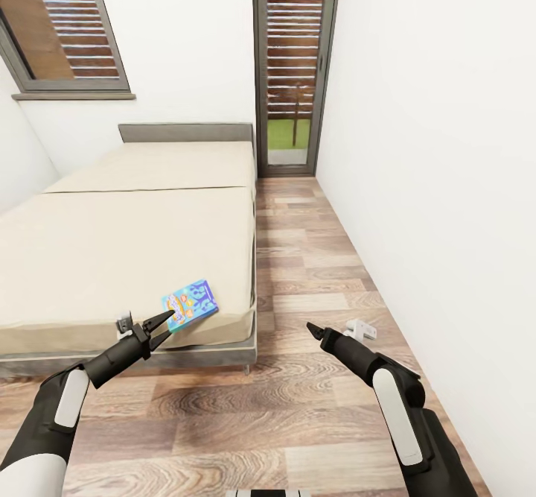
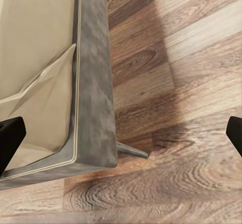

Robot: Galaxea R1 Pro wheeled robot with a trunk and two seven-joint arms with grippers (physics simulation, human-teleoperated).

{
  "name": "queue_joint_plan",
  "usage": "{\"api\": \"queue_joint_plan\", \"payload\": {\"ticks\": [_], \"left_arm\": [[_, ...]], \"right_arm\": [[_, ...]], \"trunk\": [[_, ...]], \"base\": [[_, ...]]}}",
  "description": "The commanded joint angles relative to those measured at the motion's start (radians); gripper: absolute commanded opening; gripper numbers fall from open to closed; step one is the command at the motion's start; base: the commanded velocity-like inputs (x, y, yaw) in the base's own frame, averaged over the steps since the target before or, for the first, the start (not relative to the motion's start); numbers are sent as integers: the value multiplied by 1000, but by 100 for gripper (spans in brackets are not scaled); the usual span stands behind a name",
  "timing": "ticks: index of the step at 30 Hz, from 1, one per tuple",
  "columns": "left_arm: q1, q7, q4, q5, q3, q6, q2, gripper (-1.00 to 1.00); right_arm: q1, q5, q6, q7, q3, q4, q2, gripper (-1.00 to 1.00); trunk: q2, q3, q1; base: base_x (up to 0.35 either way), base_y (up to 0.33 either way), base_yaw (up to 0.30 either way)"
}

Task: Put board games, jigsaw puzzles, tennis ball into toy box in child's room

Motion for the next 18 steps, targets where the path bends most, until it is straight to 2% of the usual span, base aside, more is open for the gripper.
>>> {"api": "queue_joint_plan", "payload": {"ticks": [1,8,18], "left_arm": [[-1,-3,0,15,2,-6,-1,100],[-1,-3,0,14,2,-6,-1,100],[-1,-3,0,15,2,-6,-1,100]], "right_arm": [[-1,-2,6,2,-3,-1,1,100],[0,-2,6,2,-3,-1,1,100],[0,-2,6,2,-3,-1,1,100]], "trunk": [[0,-1,0],[0,-1,0],[0,-1,0]], "base": [[0,-49,0],[-14,-73,0],[-2,-10,0]]}}
